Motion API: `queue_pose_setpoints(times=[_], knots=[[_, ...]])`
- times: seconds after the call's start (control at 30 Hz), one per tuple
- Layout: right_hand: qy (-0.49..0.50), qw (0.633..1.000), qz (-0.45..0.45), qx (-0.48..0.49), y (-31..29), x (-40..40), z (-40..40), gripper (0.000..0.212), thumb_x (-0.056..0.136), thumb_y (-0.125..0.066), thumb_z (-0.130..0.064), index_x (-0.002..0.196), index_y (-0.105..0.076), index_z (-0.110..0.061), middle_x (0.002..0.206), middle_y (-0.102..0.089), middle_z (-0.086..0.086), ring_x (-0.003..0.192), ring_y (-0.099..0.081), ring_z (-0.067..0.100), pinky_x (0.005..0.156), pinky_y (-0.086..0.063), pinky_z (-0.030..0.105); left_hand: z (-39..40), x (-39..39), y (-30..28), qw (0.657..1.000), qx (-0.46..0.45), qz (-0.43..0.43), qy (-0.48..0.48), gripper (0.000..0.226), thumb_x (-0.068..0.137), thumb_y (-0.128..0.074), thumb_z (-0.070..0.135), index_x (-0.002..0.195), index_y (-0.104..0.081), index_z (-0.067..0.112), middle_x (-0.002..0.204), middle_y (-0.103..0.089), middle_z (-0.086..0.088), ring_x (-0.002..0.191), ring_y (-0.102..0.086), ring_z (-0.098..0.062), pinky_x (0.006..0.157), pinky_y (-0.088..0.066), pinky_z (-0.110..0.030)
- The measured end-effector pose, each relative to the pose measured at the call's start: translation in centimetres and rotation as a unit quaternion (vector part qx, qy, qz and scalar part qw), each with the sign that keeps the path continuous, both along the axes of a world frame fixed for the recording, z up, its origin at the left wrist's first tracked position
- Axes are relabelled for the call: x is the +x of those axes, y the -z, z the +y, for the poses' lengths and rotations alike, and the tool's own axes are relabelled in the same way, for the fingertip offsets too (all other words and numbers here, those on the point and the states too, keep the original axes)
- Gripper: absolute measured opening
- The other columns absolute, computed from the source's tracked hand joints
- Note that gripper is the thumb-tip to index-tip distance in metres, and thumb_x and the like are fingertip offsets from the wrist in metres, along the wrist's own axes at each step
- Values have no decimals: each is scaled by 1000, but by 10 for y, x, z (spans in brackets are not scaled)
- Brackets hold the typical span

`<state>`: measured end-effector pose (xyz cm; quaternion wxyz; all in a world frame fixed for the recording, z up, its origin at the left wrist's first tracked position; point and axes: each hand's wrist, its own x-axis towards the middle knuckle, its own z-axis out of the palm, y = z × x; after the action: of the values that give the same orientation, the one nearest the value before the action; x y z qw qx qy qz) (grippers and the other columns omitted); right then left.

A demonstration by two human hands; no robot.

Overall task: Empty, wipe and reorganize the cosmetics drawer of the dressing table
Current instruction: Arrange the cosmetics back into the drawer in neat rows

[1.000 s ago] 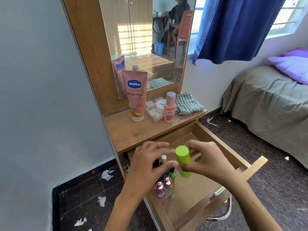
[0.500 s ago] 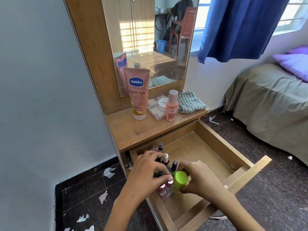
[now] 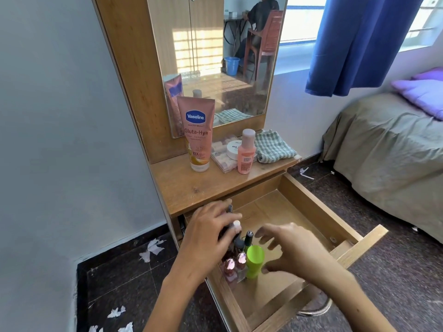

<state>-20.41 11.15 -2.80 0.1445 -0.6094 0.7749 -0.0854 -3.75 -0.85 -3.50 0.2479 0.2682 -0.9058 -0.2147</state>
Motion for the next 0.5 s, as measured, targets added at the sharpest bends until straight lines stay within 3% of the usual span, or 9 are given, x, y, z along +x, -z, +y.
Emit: queue_pose_setpoints(times=[0.1, 0.2, 0.27, 0.33, 0.4, 0.5], knots=[[46, 994, -70, -67, -22, -15, -10, 35, 66, -86, -34, 95, -67, -29, 89, -69, -20, 76, -65, -6, 73, -57, 25, -11, -9, -3, 998, -52, -41, -15, 48, 99, -36, 43, 146, -30, 33, 156, -6, 10, 145, 5, -4, 115, 10, -23], [113, 960, -129, -221, -31, -22, -34, 22, 69, -84, -33, 84, -70, -24, 79, -70, -14, 71, -66, -4, 69, -56, 23, -22, -18, 2, 989, -73, -125, -24, 57, 101, -18, 48, 150, 2, 28, 155, 22, 6, 139, 30, -5, 106, 29, -22], [149, 930, -155, -299, -31, -22, -56, 23, 71, -83, -34, 87, -71, -21, 79, -70, -13, 72, -66, -5, 70, -55, 19, -27, -22, 8, 982, -77, -171, -31, 60, 101, -15, 49, 150, 9, 25, 154, 28, 1, 137, 35, -8, 109, 26, -27], [183, 903, -167, -351, -27, -22, -78, 29, 73, -82, -32, 94, -68, -17, 85, -71, -7, 79, -67, 1, 74, -57, 26, -29, -24, 14, 976, -85, -197, -37, 61, 101, -14, 49, 150, 11, 22, 152, 32, -1, 135, 37, -9, 111, 24, -30], [205, 887, -164, -379, -21, -23, -98, 40, 73, -82, -34, 100, -63, -11, 94, -69, 1, 86, -66, 12, 75, -57, 35, -28, -23, 19, 972, -100, -208, -43, 63, 100, -12, 51, 148, 16, 21, 150, 36, -1, 131, 43, -8, 106, 30, -28], [228, 876, -148, -399, -14, -25, -120, 52, 72, -82, -38, 103, -51, -10, 97, -62, 3, 86, -60, 16, 71, -52, 31, -24, -23, 23, 970, -97, -218, -43, 67, 94, -1, 58, 145, 22, 20, 148, 40, 0, 127, 47, -4, 101, 35, -24]])
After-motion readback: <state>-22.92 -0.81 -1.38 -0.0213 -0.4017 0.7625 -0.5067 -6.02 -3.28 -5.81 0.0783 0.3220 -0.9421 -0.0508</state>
